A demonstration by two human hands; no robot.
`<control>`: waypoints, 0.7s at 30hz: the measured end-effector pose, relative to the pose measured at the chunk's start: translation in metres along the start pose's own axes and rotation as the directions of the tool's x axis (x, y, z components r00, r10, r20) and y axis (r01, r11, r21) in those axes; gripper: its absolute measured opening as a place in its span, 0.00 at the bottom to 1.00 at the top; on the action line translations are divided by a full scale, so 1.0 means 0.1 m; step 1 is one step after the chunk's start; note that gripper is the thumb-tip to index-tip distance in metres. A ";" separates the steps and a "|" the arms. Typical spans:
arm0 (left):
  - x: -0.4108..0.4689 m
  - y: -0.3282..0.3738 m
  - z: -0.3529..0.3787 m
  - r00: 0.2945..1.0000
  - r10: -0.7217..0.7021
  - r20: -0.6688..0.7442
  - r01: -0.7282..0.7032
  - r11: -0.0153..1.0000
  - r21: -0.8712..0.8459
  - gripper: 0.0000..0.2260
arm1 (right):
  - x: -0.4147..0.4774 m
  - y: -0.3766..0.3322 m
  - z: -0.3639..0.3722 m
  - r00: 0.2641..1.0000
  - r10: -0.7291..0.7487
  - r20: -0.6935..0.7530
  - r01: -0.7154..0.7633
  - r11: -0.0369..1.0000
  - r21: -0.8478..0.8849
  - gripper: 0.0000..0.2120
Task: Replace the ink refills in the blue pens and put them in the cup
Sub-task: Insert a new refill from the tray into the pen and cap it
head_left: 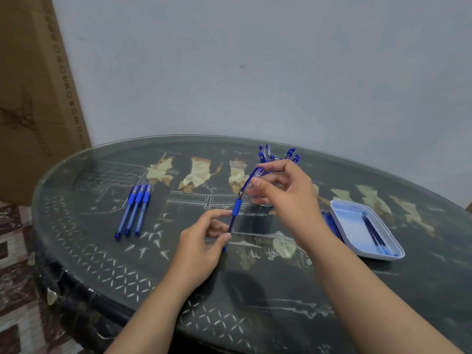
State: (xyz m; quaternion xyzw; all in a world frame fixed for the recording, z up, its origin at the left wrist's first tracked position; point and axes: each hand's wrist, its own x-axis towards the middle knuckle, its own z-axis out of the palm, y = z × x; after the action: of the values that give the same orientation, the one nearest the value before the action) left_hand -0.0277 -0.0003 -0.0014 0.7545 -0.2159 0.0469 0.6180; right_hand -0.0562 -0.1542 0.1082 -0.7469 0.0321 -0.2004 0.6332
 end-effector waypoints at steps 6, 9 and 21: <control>0.00 0.01 -0.01 1.000 -0.010 0.006 0.010 1.000 0.008 0.21 | 0.01 -0.01 0.05 1.000 -0.012 -0.007 0.012 1.000 -0.023 0.10; 0.00 0.00 0.00 1.000 -0.013 0.009 0.013 1.000 0.010 0.21 | 0.04 0.01 0.05 1.000 -0.022 0.008 0.023 0.996 -0.092 0.11; -0.01 -0.02 0.00 1.000 0.005 -0.028 -0.005 0.999 0.031 0.22 | 0.03 0.16 0.15 0.987 -0.120 0.110 0.157 0.878 -0.451 0.09</control>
State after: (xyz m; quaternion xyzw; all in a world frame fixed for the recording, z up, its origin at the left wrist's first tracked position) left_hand -0.0277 0.0005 -0.0030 0.7628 -0.2084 0.0623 0.6090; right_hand -0.0454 -0.1440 0.0916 -0.8828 0.0001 -0.2024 0.4238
